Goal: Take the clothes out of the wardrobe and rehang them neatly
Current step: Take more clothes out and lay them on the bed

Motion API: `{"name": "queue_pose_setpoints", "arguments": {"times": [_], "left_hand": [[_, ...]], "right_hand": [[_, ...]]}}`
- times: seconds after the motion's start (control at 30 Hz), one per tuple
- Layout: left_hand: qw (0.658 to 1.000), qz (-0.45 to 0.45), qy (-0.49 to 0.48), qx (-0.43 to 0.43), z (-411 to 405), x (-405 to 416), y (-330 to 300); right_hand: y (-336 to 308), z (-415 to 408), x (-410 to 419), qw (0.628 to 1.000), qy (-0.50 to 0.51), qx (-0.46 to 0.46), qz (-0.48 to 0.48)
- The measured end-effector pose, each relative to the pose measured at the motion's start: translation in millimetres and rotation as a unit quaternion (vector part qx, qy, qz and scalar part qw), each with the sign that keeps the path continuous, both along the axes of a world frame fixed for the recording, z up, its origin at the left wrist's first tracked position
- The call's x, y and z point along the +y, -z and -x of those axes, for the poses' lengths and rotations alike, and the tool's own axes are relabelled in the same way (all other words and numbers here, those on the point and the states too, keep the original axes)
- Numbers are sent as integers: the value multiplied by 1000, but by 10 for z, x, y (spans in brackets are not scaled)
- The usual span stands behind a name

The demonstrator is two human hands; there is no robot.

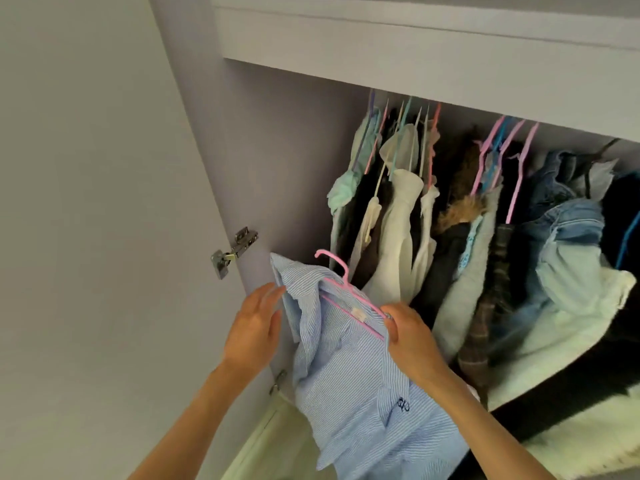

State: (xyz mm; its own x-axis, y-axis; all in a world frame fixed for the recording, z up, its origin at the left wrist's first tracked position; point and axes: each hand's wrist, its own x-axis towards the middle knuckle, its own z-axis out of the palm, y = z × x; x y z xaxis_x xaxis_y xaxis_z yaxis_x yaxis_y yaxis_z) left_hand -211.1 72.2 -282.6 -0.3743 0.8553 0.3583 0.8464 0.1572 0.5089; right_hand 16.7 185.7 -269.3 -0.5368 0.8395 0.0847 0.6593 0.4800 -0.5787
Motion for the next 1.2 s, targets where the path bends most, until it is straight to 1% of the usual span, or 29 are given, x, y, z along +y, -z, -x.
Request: {"name": "queue_pose_setpoints", "arguments": {"times": [0.07,0.17,0.23,0.3,0.4,0.43,0.53,0.63,0.73,0.83,0.87,0.93,1.0,1.07,1.13,1.2], "left_hand": [[999,34,-29,-26,-183,-47,77],[996,59,-52,-51,-406,-242,125],[990,57,-93,-89,-542,-435,101],[978,37,-172,-112,-615,-657,67],[961,-11,-254,-111,-651,-974,47],[950,-21,-289,-117,-649,-1150,30],[933,-27,-334,-131,-710,-1447,-6],[911,-61,-383,-136,-830,-1928,-15],[897,-78,-419,-118,-962,-2558,3],[890,-77,-449,-29,-1085,-3266,-33],[878,-74,-474,-1,-1116,-3526,-31],[842,-53,-535,37,-1190,-4056,-18],[816,-24,-576,35,-1306,-4549,-5],[796,-24,-603,41,-1487,-4970,5],[759,-27,-647,72,-1728,-5300,-15],[719,-71,-688,66,-1986,-5571,-70]], "right_hand": [[27,-124,8,998,-51,-13,-29],[25,-186,-30,991,-122,22,-49],[6,-158,-109,982,-171,37,-65],[-10,-82,-236,973,-216,47,-70],[-40,72,-409,959,-271,57,-55],[-57,183,-524,950,-301,58,-54],[-101,433,-731,933,-350,56,-52],[-110,715,-1150,903,-423,62,-47],[-111,959,-1670,870,-488,55,-44],[-114,1149,-2213,836,-540,70,-66],[-124,1189,-2406,824,-555,87,-74],[-152,1223,-2795,803,-581,114,-67],[-183,1233,-3188,781,-606,141,-54],[-241,1265,-3600,746,-643,166,-52],[-310,1297,-4022,706,-683,179,-52],[-385,1303,-4423,672,-717,180,-27]]}}
